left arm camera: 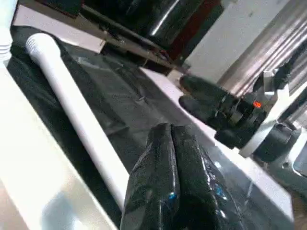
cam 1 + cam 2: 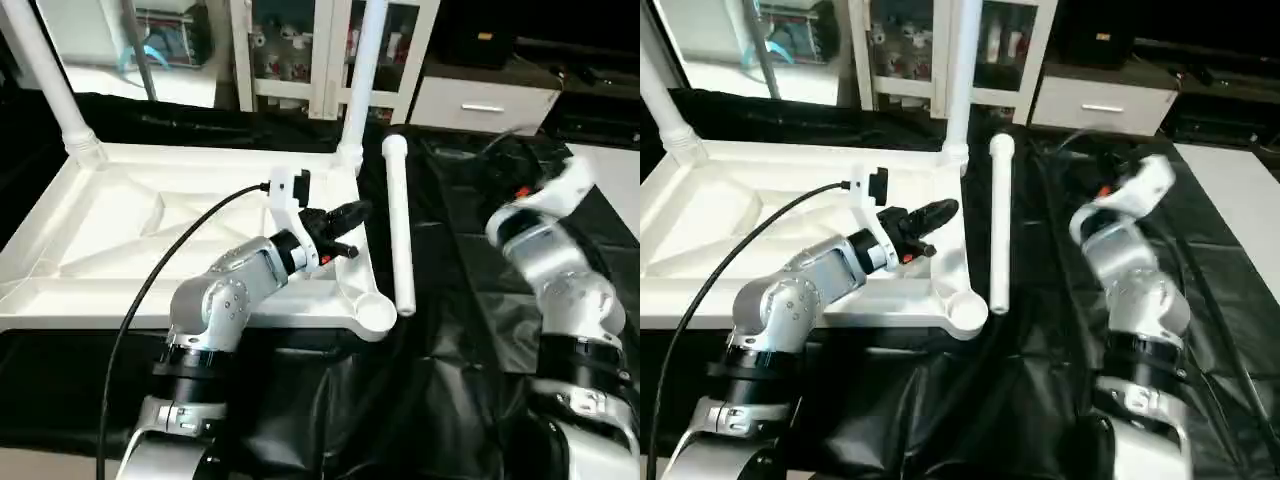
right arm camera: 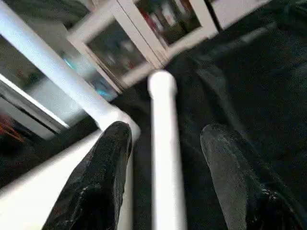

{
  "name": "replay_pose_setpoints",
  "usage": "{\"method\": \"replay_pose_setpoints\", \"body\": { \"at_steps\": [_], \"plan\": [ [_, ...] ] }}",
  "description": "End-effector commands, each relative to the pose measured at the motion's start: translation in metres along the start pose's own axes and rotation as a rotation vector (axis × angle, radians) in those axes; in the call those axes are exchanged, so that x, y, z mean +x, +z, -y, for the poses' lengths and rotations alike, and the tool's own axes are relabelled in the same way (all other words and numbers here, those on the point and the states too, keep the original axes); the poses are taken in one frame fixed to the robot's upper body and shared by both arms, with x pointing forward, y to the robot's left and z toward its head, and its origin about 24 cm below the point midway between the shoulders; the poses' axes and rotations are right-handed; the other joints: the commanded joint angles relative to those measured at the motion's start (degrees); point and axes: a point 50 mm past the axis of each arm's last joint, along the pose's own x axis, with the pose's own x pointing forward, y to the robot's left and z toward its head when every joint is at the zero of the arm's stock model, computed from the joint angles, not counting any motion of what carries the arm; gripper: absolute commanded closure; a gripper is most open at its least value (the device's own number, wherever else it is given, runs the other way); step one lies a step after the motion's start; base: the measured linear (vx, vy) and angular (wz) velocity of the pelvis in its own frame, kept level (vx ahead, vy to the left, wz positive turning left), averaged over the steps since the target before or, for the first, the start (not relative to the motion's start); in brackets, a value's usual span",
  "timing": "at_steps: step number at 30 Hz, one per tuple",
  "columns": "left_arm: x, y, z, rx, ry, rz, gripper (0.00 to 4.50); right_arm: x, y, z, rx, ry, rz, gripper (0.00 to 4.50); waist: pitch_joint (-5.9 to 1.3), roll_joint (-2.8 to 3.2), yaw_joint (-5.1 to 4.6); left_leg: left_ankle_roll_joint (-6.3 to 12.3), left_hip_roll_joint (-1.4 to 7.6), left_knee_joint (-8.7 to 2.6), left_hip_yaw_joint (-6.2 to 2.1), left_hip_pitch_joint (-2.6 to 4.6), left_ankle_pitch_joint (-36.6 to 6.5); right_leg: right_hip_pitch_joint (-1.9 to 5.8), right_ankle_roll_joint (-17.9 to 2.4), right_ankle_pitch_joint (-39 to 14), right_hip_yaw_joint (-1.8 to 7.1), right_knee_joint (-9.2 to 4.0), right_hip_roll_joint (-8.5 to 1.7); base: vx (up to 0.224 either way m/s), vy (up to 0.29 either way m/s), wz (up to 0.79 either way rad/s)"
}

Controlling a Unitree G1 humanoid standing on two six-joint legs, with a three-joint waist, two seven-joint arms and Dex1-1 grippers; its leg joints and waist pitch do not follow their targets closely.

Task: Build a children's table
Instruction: Insert table leg to table base

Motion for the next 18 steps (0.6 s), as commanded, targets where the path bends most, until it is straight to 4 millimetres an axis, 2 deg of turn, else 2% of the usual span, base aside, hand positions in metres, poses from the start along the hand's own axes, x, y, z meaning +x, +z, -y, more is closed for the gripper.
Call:
{"method": "replay_pose_setpoints", "body": {
  "at_steps": [1, 3, 5, 7, 9, 13, 15, 17, 18],
  "plan": [
    [0.002, 0.003, 0.001, 0.052, -0.006, -0.014, 4.5, -0.001, -0.002, 0.005, -0.079, -0.001, -0.049, 1.72, -4.79, -0.67, -0.09, -0.66, 2.34, -3.52, -1.21, 1.27, -7.7, 3.15, -7.07, -11.55, 2.26, -3.62, -2.67, 0.0, 0.0, 0.0],
    [0.001, 0.002, 0.0, 0.067, 0.0, -0.02, 4.5, -0.002, -0.005, 0.008, -0.104, 0.001, -0.086, 1.63, -4.76, -0.57, -0.02, -0.29, 2.37, -3.47, -1.19, 1.34, -7.4, 3.07, -7.26, -10.88, 2.33, -3.52, -2.63, 0.0, 0.0, 0.0],
    [0.0, 0.0, -0.002, 0.105, 0.005, -0.04, 4.5, -0.002, -0.012, 0.017, -0.208, 0.011, -0.168, 1.41, -4.76, -0.59, 0.06, -0.2, 2.42, -3.41, -1.21, 1.36, -7.55, 3.12, -7.72, -10.97, 2.22, -3.59, -2.61, 0.0, 0.0, 0.0],
    [0.0, -0.004, -0.001, 0.141, -0.002, -0.07, 4.5, -0.004, -0.015, 0.02, -0.259, 0.041, -0.215, 1.3, -4.73, -0.62, 0.08, -0.13, 2.43, -3.41, -1.24, 1.19, -7.84, 3.17, -7.78, -11.44, 2.31, -3.64, -2.69, 0.0, 0.0, 0.0],
    [0.001, -0.011, 0.001, 0.162, -0.013, -0.1, 4.5, -0.006, -0.02, 0.017, -0.263, 0.133, -0.281, 1.13, -4.68, -0.56, 0.04, 0.38, 2.53, -3.36, -1.25, 1.18, -8.12, 3.2, -8.4, -11.29, 2.4, -3.61, -2.84, 0.0, 0.0, 0.0],
    [0.001, -0.017, -0.001, 0.193, 0.003, -0.125, 4.5, -0.006, -0.032, 0.011, -0.311, 0.184, -0.37, 0.8, -4.62, -0.39, 0.01, 0.56, 2.69, -3.38, -1.39, 1.25, -8.1, 3.17, -10.05, -10.71, 2.31, -3.62, -2.8, 0.0, 0.0, 0.0],
    [0.0, -0.018, -0.001, 0.204, 0.008, -0.134, 4.5, -0.003, -0.036, 0.006, -0.326, 0.196, -0.386, 0.57, -4.62, -0.55, -0.12, 0.48, 2.71, -3.39, -1.36, 1.23, -8.26, 3.16, -10.22, -11.02, 2.35, -3.59, -2.87, 0.0, 0.0, 0.0],
    [-0.003, -0.022, 0.0, 0.316, -0.029, -0.2, 4.5, 0.005, -0.048, -0.005, -0.373, 0.207, -0.443, 0.47, -4.5, -1.46, -0.4, 0.28, 2.7, -3.45, -1.35, 1.2, -9.07, 2.98, -9.88, -14.41, 2.3, -3.84, -3.02, 0.0, 0.0, 0.0],
    [-0.003, -0.022, 0.0, 0.316, -0.029, -0.2, 4.5, 0.005, -0.048, -0.005, -0.373, 0.207, -0.443, 0.41, -4.45, -1.08, -0.37, 0.07, 2.73, -3.53, -1.5, 1.24, -9.46, 2.88, -9.66, -15.73, 2.27, -3.86, -3.12, 0.0, 0.0, 0.0]
  ]
}}
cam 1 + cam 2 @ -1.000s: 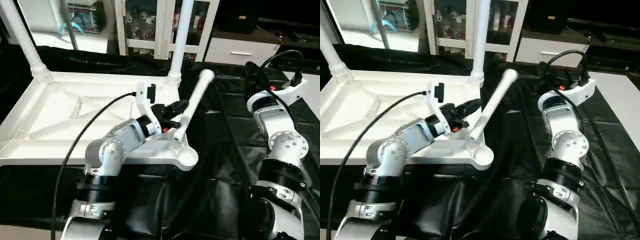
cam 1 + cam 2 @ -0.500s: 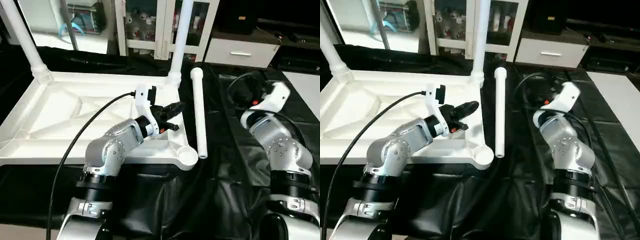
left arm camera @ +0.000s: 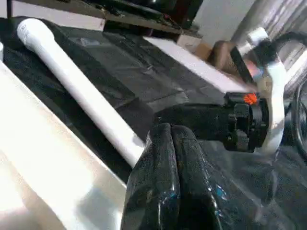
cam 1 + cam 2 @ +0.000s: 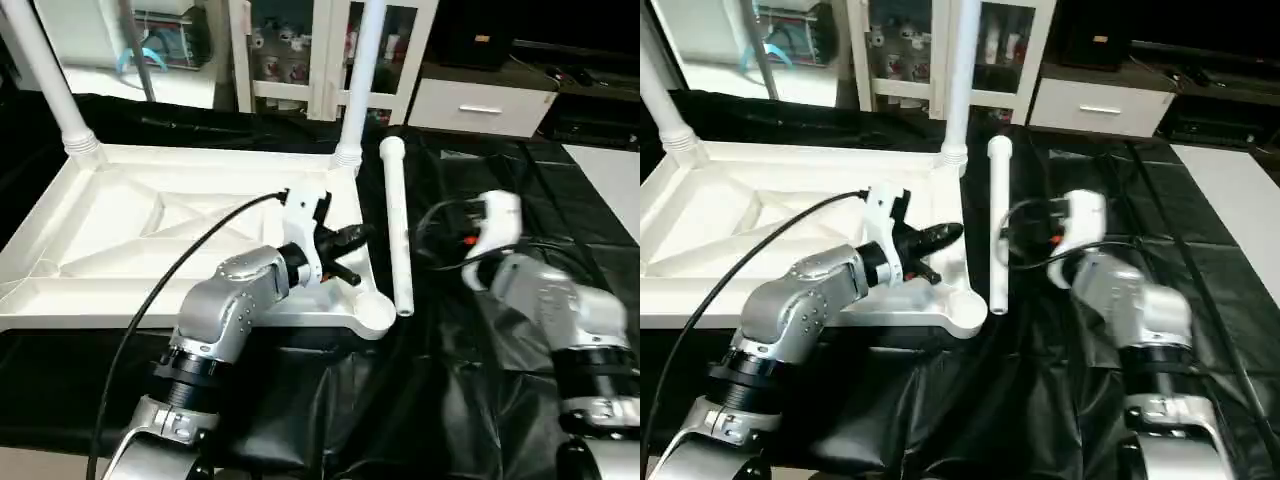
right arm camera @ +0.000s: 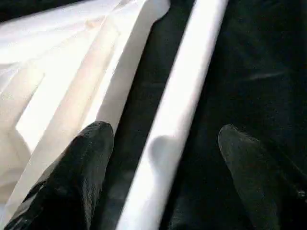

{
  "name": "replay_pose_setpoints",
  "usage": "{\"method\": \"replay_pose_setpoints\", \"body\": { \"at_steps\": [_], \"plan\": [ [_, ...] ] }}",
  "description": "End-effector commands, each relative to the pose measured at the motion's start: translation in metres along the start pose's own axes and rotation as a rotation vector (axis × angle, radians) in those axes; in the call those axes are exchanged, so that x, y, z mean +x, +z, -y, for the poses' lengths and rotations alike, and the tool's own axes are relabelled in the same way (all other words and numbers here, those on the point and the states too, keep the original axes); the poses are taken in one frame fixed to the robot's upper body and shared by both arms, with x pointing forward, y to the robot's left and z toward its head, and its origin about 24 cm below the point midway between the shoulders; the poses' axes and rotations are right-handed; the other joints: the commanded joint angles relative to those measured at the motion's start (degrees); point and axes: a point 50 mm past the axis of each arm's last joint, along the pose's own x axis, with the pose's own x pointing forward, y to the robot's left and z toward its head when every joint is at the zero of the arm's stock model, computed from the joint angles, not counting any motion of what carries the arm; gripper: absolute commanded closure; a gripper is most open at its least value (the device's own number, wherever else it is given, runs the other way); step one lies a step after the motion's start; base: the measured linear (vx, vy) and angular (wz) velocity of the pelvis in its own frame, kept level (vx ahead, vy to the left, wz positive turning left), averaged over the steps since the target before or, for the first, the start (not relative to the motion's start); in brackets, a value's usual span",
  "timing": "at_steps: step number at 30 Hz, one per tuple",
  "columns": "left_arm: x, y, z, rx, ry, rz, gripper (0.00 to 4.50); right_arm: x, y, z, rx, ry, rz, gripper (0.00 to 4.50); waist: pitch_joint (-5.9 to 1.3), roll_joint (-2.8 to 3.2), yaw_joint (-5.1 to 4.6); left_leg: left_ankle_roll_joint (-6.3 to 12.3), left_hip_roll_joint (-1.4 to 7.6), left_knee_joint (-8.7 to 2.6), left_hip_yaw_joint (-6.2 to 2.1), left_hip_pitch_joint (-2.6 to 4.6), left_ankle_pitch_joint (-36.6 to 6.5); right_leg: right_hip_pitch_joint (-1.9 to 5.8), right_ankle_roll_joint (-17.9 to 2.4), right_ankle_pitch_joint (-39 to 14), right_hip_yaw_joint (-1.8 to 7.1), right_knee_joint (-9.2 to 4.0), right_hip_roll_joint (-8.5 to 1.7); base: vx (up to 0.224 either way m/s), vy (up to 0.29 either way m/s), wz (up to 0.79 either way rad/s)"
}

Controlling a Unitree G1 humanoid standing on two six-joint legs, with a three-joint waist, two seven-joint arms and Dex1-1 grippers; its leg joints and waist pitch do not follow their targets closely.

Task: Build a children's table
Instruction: Insert table leg to table base

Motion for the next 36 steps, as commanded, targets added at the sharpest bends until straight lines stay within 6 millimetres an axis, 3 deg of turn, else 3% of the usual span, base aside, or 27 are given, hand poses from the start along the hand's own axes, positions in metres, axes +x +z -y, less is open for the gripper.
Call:
{"method": "replay_pose_setpoints", "body": {
  "at_steps": [1, 2, 4, 6, 9, 15, 21, 23, 36],
  "plan": [
    [0.0, -0.004, 0.004, 0.066, -0.031, -0.033, 4.5, 0.003, 0.001, -0.001, -0.036, -0.013, -0.024, 0.38, -4.28, -0.76, -0.04, -0.17, 2.69, -3.79, -1.27, 1.2, -10.1, 2.69, -9.16, -16.88, 2.39, -4.31, -3.1, 0.0, 0.0, 0.0],
    [-0.007, -0.009, 0.01, 0.223, -0.126, -0.11, 4.5, 0.012, -0.007, -0.002, -0.096, -0.048, -0.102, 0.24, -4.32, -1.36, -0.11, -0.74, 2.84, -3.82, -1.48, 1.29, -10.34, 2.57, -8.64, -18.09, 2.3, -4.3, -3.16, 0.0, 0.0, 0.0],
    [-0.011, -0.012, 0.011, 0.282, -0.16, -0.14, 4.5, 0.015, -0.011, -0.002, -0.126, -0.065, -0.134, 0.13, -4.26, -0.73, -0.19, -1.76, 2.91, -3.92, -1.51, 1.45, -10.79, 2.22, -8.38, -18.56, 2.38, -4.15, -3.2, 0.0, 0.0, 0.0],
    [-0.018, -0.014, 0.012, 0.369, -0.2, -0.195, 4.5, 0.019, -0.019, -0.002, -0.166, -0.082, -0.199, 0.13, -4.16, -0.9, -0.4, -2.93, 2.98, -4.09, -1.39, 1.73, -11.76, 2.11, -8.85, -16.56, 2.47, -3.93, -3.03, 0.0, 0.0, 0.0],
    [-0.021, -0.014, 0.01, 0.404, -0.197, -0.211, 4.5, 0.02, -0.026, 0.0, -0.202, -0.101, -0.26, 0.13, -4.14, -0.98, -0.45, -3.74, 2.98, -4.21, -1.47, 1.59, -12.31, 2.33, -9.41, -15.38, 2.46, -3.65, -2.98, 0.0, 0.0, 0.0],
    [-0.021, -0.014, 0.008, 0.43, -0.184, -0.222, 4.5, 0.019, -0.031, 0.008, -0.24, -0.132, -0.309, 0.13, -4.04, -1.25, -0.39, -4.16, 2.89, -4.2, -1.51, 1.5, -13.82, 2.38, -8.61, -17.24, 2.64, -3.84, -3.17, 0.0, 0.0, 0.0],
    [-0.02, -0.013, 0.008, 0.451, -0.198, -0.219, 4.5, 0.013, -0.019, 0.018, -0.171, -0.127, -0.266, 0.89, -4.22, -1.14, -0.25, -4.03, 2.88, -4.08, -1.55, 1.58, -13.72, 2.46, -8.8, -16.78, 2.61, -3.76, -3.11, 0.0, 0.0, 0.0],
    [-0.02, -0.013, 0.008, 0.451, -0.198, -0.219, 4.5, 0.013, -0.019, 0.018, -0.17, -0.126, -0.265, 0.89, -4.2, -1.14, -0.3, -3.94, 2.88, -4.08, -1.54, 1.51, -13.58, 2.48, -9.11, -16.11, 2.58, -3.7, -3.08, 0.0, 0.0, 0.0],
    [-0.02, -0.013, 0.006, 0.451, -0.185, -0.211, 4.5, 0.003, -0.02, 0.036, -0.02, -0.166, -0.187, 2.17, -4.49, -1.33, -0.71, -2.8, 2.86, -3.77, -1.44, 1.41, -12.18, 2.6, -10.22, -15.58, 2.51, -3.62, -3.18, 0.0, 0.0, 0.0]
  ]
}}
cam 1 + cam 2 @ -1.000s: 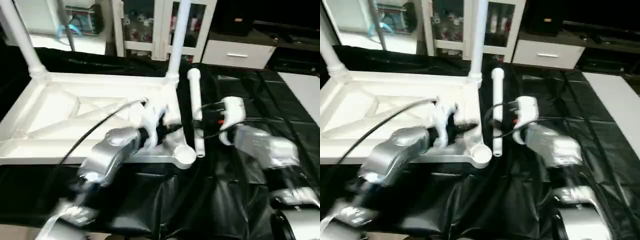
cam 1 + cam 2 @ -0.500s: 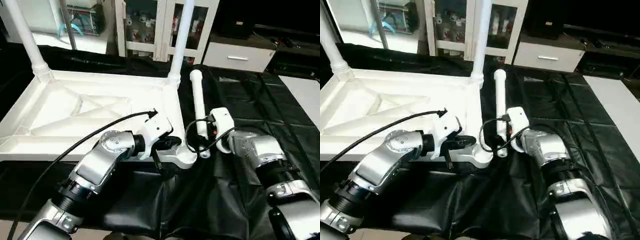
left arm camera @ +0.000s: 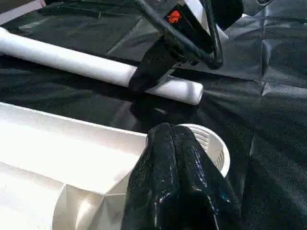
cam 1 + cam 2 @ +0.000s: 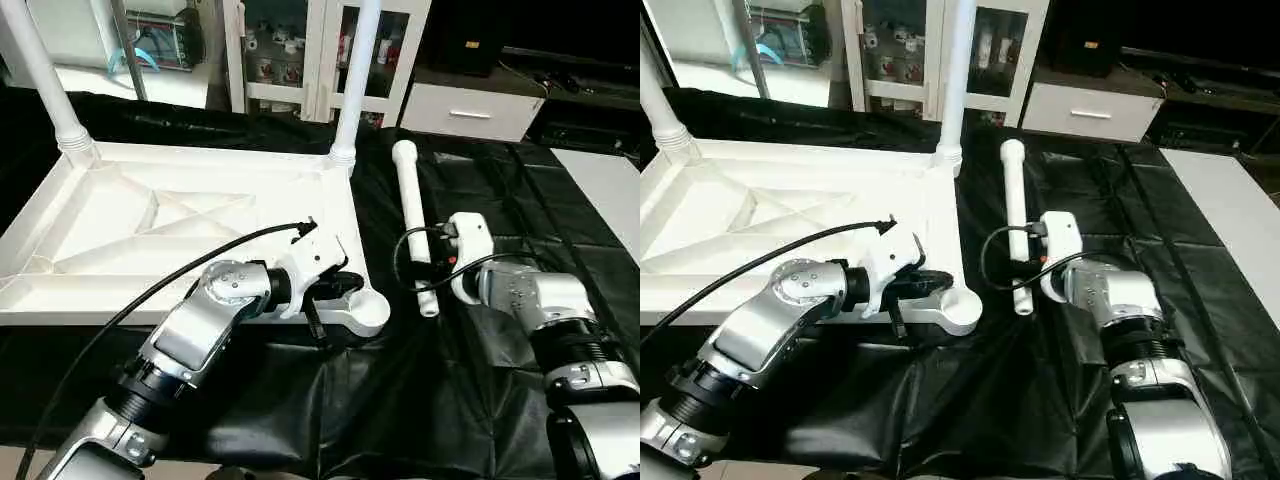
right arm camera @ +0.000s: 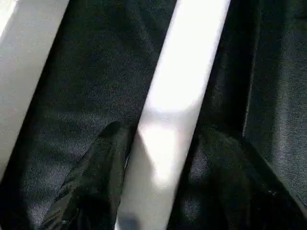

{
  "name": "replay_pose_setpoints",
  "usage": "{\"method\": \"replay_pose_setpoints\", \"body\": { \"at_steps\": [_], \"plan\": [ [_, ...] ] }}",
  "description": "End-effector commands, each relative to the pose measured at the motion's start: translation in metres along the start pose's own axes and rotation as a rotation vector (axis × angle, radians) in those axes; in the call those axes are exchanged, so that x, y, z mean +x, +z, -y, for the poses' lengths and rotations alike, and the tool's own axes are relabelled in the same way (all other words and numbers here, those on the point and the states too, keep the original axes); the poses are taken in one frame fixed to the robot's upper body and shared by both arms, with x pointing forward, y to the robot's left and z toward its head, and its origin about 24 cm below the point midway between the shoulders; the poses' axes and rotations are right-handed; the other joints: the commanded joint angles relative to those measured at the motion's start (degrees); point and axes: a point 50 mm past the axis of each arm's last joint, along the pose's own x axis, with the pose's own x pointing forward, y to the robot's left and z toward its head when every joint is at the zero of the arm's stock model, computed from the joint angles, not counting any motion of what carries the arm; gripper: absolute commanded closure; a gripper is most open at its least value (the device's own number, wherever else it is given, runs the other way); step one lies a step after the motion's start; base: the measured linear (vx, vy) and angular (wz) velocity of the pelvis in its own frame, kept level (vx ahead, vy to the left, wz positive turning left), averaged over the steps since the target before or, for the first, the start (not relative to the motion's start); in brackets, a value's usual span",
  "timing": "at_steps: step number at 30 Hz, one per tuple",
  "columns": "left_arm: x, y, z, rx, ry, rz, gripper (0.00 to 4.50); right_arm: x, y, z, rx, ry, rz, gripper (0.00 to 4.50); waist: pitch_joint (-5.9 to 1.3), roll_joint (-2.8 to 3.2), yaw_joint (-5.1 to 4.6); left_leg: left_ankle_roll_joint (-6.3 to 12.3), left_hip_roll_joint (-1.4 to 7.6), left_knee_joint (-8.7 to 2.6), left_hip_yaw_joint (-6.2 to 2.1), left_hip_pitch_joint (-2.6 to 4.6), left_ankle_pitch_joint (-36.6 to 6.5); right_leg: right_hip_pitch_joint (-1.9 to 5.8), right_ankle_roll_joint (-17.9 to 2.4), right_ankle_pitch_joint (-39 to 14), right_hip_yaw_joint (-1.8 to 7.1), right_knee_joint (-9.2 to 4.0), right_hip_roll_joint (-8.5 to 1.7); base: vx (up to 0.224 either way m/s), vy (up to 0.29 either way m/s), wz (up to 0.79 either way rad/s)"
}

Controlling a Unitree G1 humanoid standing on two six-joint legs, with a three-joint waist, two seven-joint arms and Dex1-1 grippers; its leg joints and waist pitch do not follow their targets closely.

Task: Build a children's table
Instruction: Insert table leg to table base

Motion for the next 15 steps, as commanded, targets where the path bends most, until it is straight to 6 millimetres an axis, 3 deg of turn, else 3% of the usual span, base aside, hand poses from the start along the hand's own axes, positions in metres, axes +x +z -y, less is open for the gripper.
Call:
{"method": "replay_pose_setpoints", "body": {
  "at_steps": [1, 6, 9, 12, 15],
  "plan": [
    [0.001, 0.003, -0.001, 0.011, 0.005, 0.011, 4.5, -0.006, -0.002, 0.011, 0.043, -0.029, 0.021, 2.24, -4.49, -0.05, 0.06, -2.66, 2.89, -3.99, -1.33, 1.35, -12.19, 2.61, -10.19, -15.53, 2.47, -3.93, -3.11, 0.0, 0.0, 0.0],
    [0.001, 0.002, -0.001, -0.001, 0.006, 0.014, 4.5, -0.01, -0.006, 0.017, 0.084, -0.043, 0.061, 2.6, -4.56, 0.02, 0.02, -2.71, 2.85, -3.99, -1.34, 1.32, -12.37, 2.7, -10.17, -15.27, 2.43, -4.0, -3.08, 0.0, 0.0, 0.0],
    [0.004, 0.003, 0.0, -0.012, 0.001, 0.028, 4.5, -0.014, -0.008, 0.018, 0.119, -0.043, 0.104, 2.96, -4.53, 0.62, 0.09, -2.94, 2.82, -4.05, -1.44, 1.42, -13.28, 2.64, -9.94, -15.76, 2.45, -4.12, -3.06, 0.0, 0.0, 0.0],
    [0.005, 0.005, 0.0, -0.019, 0.002, 0.038, 4.5, -0.016, -0.009, 0.018, 0.132, -0.042, 0.122, 3.01, -4.53, 0.48, 0.06, -2.89, 2.83, -4.08, -1.42, 1.46, -13.63, 2.6, -9.78, -15.77, 2.43, -4.28, -3.02, 0.0, 0.0, 0.0],
    [0.007, 0.007, -0.002, -0.019, 0.003, 0.044, 4.5, -0.025, -0.008, 0.023, 0.133, -0.054, 0.16, 3.18, -4.53, 1.01, 0.01, -3.08, 2.79, -4.15, -1.47, 1.51, -14.15, 2.61, -10.0, -15.13, 2.44, -4.27, -2.91, 0.0, 0.0, 0.0]
  ]
}}
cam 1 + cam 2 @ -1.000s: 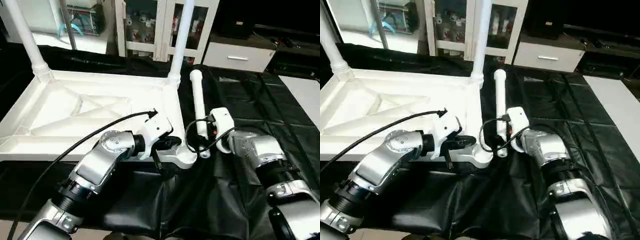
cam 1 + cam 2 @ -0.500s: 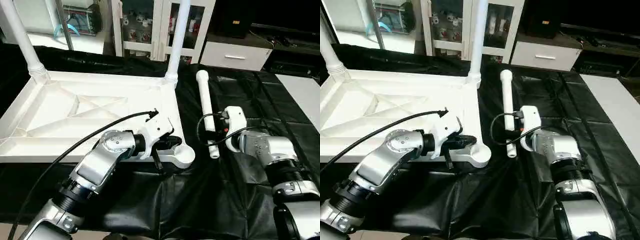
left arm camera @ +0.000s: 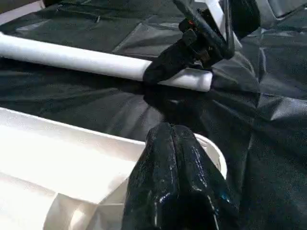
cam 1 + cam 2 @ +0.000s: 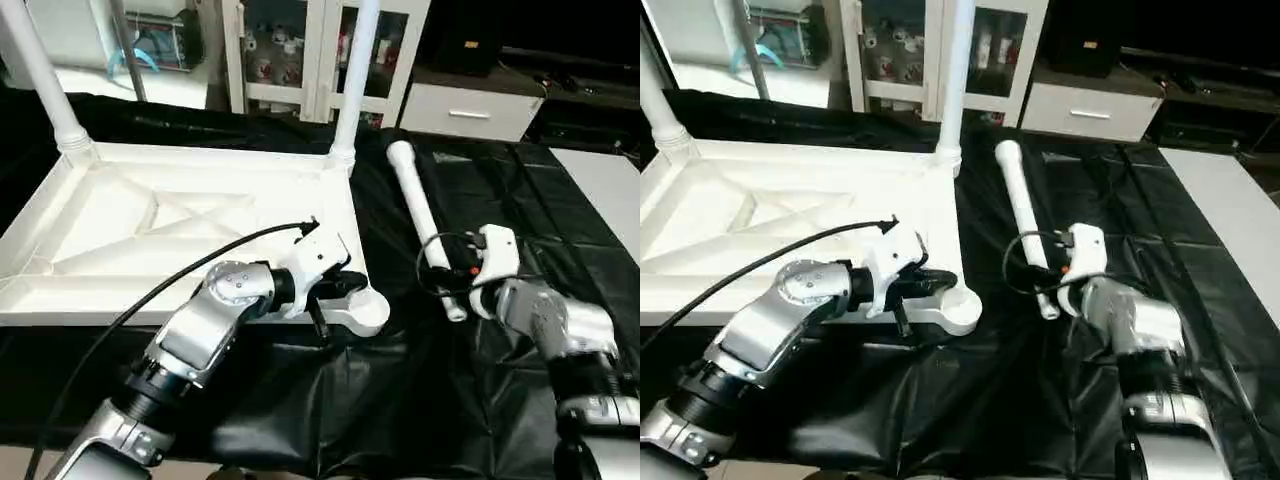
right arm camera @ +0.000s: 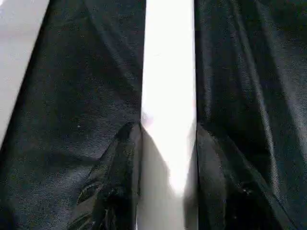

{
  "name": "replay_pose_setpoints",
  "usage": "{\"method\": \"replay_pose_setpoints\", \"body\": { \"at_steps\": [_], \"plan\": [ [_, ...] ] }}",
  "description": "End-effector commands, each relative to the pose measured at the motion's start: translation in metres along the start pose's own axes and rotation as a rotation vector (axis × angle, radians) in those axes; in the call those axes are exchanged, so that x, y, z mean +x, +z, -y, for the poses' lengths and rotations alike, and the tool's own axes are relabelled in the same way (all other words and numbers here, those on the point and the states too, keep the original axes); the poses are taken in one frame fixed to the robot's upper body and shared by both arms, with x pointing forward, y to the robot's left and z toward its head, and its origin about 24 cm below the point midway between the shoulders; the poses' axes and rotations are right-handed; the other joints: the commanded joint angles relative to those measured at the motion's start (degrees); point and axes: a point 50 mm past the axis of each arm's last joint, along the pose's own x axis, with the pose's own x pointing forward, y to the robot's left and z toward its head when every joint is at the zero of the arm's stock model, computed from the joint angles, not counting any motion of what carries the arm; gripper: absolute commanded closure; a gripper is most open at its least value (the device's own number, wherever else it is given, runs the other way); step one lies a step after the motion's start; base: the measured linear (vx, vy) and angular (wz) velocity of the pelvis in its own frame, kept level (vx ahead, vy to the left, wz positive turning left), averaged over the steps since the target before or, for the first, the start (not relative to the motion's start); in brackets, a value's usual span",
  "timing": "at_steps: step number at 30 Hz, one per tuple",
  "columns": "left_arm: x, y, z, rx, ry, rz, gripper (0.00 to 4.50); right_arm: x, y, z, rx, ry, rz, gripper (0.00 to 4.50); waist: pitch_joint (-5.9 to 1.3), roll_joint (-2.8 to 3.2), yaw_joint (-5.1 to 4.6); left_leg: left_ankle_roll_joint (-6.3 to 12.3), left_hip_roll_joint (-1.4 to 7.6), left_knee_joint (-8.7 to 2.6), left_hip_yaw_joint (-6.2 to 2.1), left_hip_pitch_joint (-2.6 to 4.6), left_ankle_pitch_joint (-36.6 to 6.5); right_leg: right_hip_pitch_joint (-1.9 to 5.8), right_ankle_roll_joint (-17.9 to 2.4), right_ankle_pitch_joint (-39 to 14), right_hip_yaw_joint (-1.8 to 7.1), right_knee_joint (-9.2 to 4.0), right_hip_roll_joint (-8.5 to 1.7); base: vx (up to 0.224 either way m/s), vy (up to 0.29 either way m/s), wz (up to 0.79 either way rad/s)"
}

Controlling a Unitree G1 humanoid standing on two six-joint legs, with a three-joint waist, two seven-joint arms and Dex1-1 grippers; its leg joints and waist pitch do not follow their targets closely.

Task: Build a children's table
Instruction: Insert table leg to table base

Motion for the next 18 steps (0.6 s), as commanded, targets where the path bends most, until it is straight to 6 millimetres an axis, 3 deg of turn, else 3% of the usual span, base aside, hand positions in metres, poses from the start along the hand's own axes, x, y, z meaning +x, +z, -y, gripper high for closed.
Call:
{"method": "replay_pose_setpoints", "body": {
  "at_steps": [1, 3, 5, 6, 7, 14, 16, 18],
  "plan": [
    [0.001, 0.006, -0.004, 0.011, 0.005, 0.023, 4.5, -0.012, 0.015, 0.006, 0.01, -0.006, 0.081, 3.18, -4.53, 0.86, 0.06, -3.06, 2.81, -4.16, -1.48, 1.57, -14.54, 2.59, -9.93, -15.19, 2.44, -4.3, -2.88, 0.0, 0.0, 0.0],
    [0.001, 0.007, -0.004, 0.011, 0.004, 0.025, 4.5, -0.016, 0.017, 0.007, 0.005, -0.002, 0.1, 3.19, -4.53, 1.11, 0.02, -2.99, 2.76, -4.19, -1.51, 1.53, -14.94, 2.67, -9.85, -15.49, 2.41, -4.39, -2.87, 0.0, 0.0, 0.0],
    [0.003, 0.007, -0.003, 0.012, -0.001, 0.026, 4.5, -0.024, 0.019, 0.008, -0.014, -0.007, 0.114, 3.19, -4.52, 0.87, -0.01, -2.67, 2.74, -4.13, -1.49, 1.5, -15.02, 2.66, -9.74, -16.18, 2.4, -4.5, -2.89, 0.0, 0.0, 0.0],
    [0.004, 0.007, -0.003, 0.012, -0.002, 0.026, 4.5, -0.025, 0.019, 0.009, -0.016, -0.007, 0.115, 3.19, -4.28, 1.34, 0.03, -2.65, 2.68, -4.23, -1.52, 1.46, -15.17, 2.58, -9.61, -16.49, 2.44, -4.63, -2.84, 0.0, 0.0, 0.0],
    [0.004, 0.007, -0.003, 0.012, -0.002, 0.026, 4.5, -0.025, 0.019, 0.009, -0.016, -0.007, 0.115, 3.19, -4.39, 0.96, -0.08, -2.41, 2.67, -4.16, -1.5, 1.43, -15.27, 2.68, -9.35, -16.82, 2.41, -4.67, -2.8, 0.0, 0.0, 0.0],
    [0.004, 0.011, -0.001, -0.024, -0.009, 0.071, 4.5, -0.043, 0.022, -0.002, -0.053, -0.011, 0.17, 3.2, -4.09, 1.06, -0.29, -2.23, 2.78, -4.39, -1.74, 1.4, -16.78, 2.33, -8.22, -21.06, 2.32, -5.11, -2.95, 0.0, 0.0, 0.0],
    [0.007, 0.021, -0.008, -0.204, 0.073, 0.215, 4.5, -0.051, 0.03, -0.019, -0.043, 0.041, 0.351, 3.2, -3.95, 0.94, -0.2, -2.3, 2.72, -4.22, -1.49, 1.29, -17.43, 2.12, -8.19, -22.08, 2.46, -5.27, -3.25, 0.0, 0.0, 0.0],
    [0.008, 0.033, -0.019, -0.379, 0.152, 0.363, 4.5, -0.059, 0.029, -0.03, -0.018, 0.097, 0.478, 3.2, -4.04, 0.88, -0.09, -1.51, 2.8, -4.21, -1.9, 1.31, -18.58, 2.05, -8.13, -23.87, 2.1, -5.7, -3.42, 0.0, 0.0, 0.0]
  ]
}}
